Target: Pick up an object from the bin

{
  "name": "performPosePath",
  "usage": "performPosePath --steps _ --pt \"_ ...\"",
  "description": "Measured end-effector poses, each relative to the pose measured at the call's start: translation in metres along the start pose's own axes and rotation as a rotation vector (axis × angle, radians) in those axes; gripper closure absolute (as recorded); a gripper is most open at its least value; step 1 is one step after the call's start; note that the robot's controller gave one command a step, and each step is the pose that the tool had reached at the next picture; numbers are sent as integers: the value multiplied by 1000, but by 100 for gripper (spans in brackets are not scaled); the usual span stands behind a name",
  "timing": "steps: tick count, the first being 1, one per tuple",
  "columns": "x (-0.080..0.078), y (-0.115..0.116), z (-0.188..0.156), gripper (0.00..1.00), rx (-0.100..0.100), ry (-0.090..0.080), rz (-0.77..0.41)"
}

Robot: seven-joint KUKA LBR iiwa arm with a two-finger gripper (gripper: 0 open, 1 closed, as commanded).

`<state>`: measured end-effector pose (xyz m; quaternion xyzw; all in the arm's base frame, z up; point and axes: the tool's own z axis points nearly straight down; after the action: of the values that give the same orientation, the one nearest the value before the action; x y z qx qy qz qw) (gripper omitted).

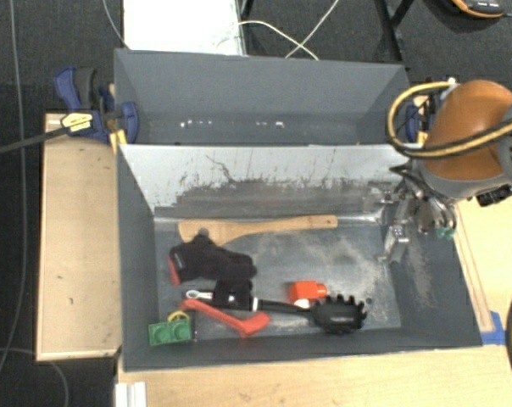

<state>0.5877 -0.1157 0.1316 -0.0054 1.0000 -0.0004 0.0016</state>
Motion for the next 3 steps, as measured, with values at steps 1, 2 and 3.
performPosePath --steps 1,2,3 --pt "0 0 0 0 0 0 0" --pt "8 25 -29 100 0 -6 -312" --pt "8 25 -29 100 0 -6 -312"
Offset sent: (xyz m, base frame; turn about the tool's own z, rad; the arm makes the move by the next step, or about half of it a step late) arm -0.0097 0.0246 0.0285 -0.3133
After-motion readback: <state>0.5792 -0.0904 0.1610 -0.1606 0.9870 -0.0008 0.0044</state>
